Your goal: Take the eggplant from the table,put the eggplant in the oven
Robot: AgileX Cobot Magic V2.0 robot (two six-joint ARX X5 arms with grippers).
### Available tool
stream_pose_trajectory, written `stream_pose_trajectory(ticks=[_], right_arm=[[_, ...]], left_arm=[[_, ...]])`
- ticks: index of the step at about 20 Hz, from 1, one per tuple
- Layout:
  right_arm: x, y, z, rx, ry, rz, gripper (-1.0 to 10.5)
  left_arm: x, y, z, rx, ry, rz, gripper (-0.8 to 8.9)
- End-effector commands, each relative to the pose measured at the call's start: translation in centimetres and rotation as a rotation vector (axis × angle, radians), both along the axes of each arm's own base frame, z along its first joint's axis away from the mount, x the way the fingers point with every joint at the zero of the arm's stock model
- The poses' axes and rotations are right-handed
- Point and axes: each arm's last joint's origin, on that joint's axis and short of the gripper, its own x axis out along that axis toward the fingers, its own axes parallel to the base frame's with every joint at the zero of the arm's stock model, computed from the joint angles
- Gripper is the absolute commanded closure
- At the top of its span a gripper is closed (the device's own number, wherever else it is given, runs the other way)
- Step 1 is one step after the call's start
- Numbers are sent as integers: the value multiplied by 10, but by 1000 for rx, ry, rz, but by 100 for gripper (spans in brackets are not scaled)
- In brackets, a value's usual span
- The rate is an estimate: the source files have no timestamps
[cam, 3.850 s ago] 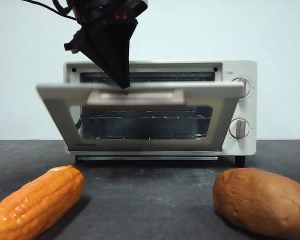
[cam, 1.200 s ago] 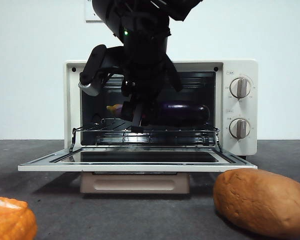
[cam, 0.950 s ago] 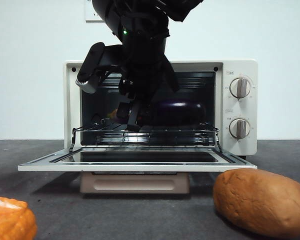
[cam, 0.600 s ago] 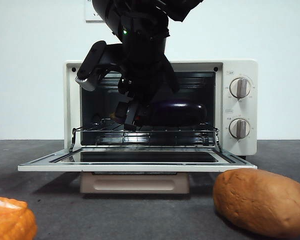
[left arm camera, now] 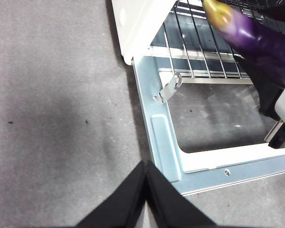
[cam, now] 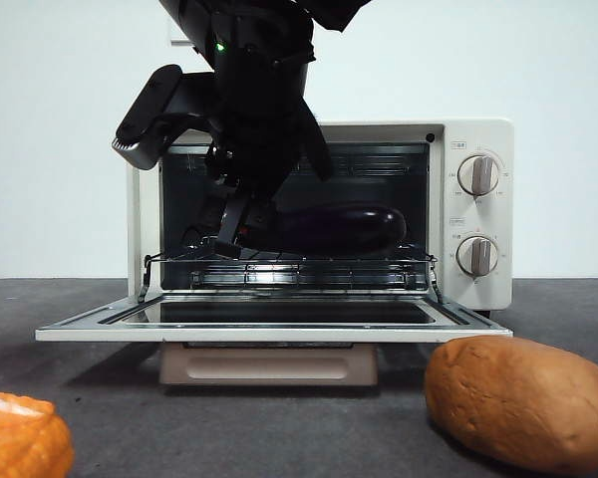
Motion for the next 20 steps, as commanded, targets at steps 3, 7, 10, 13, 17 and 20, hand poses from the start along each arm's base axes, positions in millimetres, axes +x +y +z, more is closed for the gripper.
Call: stream_pose_trajectory(ticks=[3, 7, 10, 13, 17, 20], right_arm=[[0, 9, -1, 22, -5, 0, 667], [0, 10, 0, 33, -8, 3, 667], [0, 11, 0, 42, -14, 5, 667], [-4, 16, 3, 67, -29, 24, 667], [-11, 22, 11, 109, -37, 37, 667], [-17, 21, 26, 214, -40, 7, 714]], left_arm=[[2, -1, 1, -2, -8, -5, 808], [2, -1, 1, -2, -7, -5, 808], [3, -1, -1, 0, 3, -5, 808], [8, -2, -5, 4, 24, -6, 808], [22, -4, -14, 8, 48, -6, 808], [36, -7, -27, 13, 83, -6, 808]])
